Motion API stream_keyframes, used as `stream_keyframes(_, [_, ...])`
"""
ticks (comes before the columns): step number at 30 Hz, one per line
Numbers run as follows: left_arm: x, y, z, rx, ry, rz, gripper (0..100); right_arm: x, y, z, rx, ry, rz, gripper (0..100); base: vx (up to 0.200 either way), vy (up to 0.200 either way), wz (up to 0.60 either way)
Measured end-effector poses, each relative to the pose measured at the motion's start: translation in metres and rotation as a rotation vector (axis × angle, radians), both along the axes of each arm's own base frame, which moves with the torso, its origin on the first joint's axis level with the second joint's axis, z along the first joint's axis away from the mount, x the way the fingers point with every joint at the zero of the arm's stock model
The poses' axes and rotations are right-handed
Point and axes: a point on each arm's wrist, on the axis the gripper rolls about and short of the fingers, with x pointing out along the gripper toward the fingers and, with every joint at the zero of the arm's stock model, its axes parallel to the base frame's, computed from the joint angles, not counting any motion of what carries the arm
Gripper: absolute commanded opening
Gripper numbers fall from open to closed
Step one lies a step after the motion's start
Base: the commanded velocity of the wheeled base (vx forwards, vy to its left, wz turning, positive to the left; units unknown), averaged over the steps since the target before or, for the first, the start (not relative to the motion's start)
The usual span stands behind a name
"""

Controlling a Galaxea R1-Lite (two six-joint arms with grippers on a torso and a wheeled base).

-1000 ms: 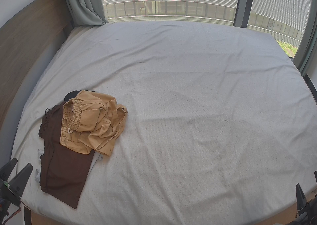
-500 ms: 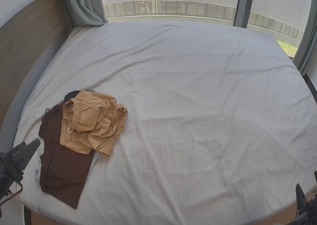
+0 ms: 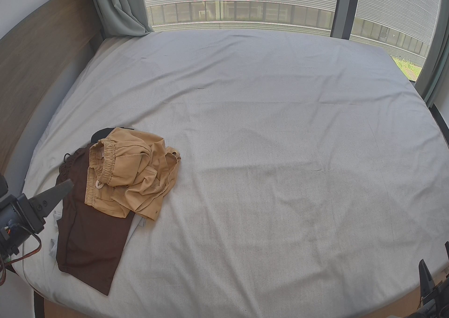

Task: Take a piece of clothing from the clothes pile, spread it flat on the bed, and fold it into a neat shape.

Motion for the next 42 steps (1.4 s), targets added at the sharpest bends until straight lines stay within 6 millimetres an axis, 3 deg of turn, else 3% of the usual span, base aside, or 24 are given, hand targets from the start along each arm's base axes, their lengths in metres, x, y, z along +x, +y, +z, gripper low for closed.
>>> stream_keyframes(26, [0.055, 0.016, 0.004, -0.012, 0.045, -0.046, 100, 0.000, 0.000, 0.000, 0.001, 0.000, -0.002, 100, 0.000, 0.000, 0.00])
stream_keyframes(42, [0.098, 0.023, -0.010, -0.027, 0.098, -0.057, 100, 0.000, 0.000, 0.000, 0.002, 0.000, -0.002, 100, 0.000, 0.000, 0.00])
